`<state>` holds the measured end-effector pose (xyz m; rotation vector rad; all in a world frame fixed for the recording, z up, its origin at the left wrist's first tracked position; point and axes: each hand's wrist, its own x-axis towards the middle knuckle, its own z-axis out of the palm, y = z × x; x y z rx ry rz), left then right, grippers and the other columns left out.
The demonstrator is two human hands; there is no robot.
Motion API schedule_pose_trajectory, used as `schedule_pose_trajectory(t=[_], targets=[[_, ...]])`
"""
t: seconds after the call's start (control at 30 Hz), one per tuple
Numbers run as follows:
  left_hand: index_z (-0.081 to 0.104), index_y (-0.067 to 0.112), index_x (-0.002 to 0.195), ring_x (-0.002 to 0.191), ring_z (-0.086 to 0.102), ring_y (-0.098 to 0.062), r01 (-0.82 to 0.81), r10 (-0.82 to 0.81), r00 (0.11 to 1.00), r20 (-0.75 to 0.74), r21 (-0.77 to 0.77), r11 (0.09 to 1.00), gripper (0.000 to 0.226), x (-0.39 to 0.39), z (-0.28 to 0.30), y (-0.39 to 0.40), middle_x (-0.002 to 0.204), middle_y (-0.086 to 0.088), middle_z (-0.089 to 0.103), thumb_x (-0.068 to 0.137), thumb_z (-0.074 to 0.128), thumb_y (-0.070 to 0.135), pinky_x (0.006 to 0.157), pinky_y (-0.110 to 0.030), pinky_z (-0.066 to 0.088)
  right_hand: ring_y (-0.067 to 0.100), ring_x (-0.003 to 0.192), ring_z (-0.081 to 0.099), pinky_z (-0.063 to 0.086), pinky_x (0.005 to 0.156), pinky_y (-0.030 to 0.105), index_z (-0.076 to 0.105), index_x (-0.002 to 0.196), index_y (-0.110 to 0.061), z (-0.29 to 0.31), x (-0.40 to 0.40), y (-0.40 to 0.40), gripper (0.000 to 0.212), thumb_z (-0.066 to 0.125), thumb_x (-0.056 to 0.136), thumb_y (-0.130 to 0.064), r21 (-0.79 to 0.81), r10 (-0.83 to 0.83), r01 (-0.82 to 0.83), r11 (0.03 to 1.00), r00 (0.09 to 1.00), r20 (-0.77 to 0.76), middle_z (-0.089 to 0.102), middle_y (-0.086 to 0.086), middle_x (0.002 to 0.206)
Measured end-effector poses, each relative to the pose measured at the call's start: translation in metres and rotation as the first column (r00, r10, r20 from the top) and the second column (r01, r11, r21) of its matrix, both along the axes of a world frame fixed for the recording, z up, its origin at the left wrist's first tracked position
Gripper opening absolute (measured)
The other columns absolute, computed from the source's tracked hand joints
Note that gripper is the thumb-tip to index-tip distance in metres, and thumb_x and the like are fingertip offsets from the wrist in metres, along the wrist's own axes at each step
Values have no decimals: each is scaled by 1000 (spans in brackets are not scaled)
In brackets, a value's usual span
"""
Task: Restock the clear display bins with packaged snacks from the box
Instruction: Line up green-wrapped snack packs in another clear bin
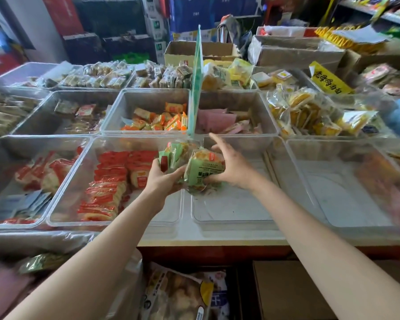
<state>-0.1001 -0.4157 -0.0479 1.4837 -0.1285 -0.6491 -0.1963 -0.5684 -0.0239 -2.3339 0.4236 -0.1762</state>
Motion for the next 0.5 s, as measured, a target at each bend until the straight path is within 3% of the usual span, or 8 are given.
schedule_pose_trajectory(t=[0.07, 0.13, 0.23, 0.33, 0.37, 0.43, 0.5], targets=[[45, 15, 107, 83, 64, -15, -14, 13, 998, 60, 11, 1000, 41, 0, 0, -1, 102, -5, 60, 78, 73, 12, 54, -22, 55, 21, 114, 53, 37, 88, 20, 48, 131, -17, -3, -1, -5, 74, 83, 67, -24, -22, -2, 1, 1000, 999, -51, 59, 8, 123], [44, 16, 110, 87, 63, -14, -52, 44, 987, 154, 51, 997, 47, 5, 1, -1, 103, -2, 59, 76, 76, 13, 54, -23, 56, 22, 100, 57, 41, 77, 25, 57, 112, -12, -10, -2, -16, 55, 84, 65, -22, 48, -104, 104, 993, 995, -9, 64, 7, 108], [44, 18, 108, 88, 61, -13, -92, 55, 958, 283, 122, 988, 48, 15, 0, 0, 105, -2, 57, 74, 78, 15, 54, -22, 57, 24, 96, 58, 53, 79, 41, 52, 102, -15, -34, -5, -41, 49, 84, 65, -17, 305, -400, 383, 872, 916, -7, 59, 4, 100], [44, 20, 107, 94, 60, -16, -83, 13, 934, 357, 182, 980, 49, 20, 0, 1, 106, -1, 57, 73, 79, 20, 49, -17, 53, 31, 104, 58, 51, 86, 43, 51, 106, -12, -65, 1, -62, 53, 83, 64, -14, 199, -546, 566, 800, 825, -146, 58, 7, 106], [45, 20, 107, 94, 60, -17, -77, -2, 928, 373, 196, 977, 49, 21, 0, 0, 106, -1, 57, 73, 79, 21, 46, -15, 51, 32, 107, 56, 49, 86, 39, 52, 107, -11, -75, 5, -63, 51, 81, 66, -13, 106, -526, 552, 827, 827, -199, 58, 9, 109], [45, 20, 108, 92, 61, -18, -65, -25, 921, 388, 216, 974, 48, 23, 1, -1, 105, -1, 58, 74, 78, 23, 42, -12, 47, 31, 109, 51, 39, 82, 28, 52, 103, -13, -85, 13, -58, 38, 74, 71, -11, -82, -363, 356, 931, 878, -312, 56, 14, 113], [45, 19, 107, 88, 62, -17, -39, -48, 919, 391, 213, 976, 47, 26, 2, -2, 98, 3, 58, 74, 78, 21, 41, -12, 46, 28, 98, 48, 34, 78, 27, 53, 101, -13, -94, 24, -48, 31, 70, 76, -7, -116, -253, 227, 967, 904, -344, 51, 19, 118]])
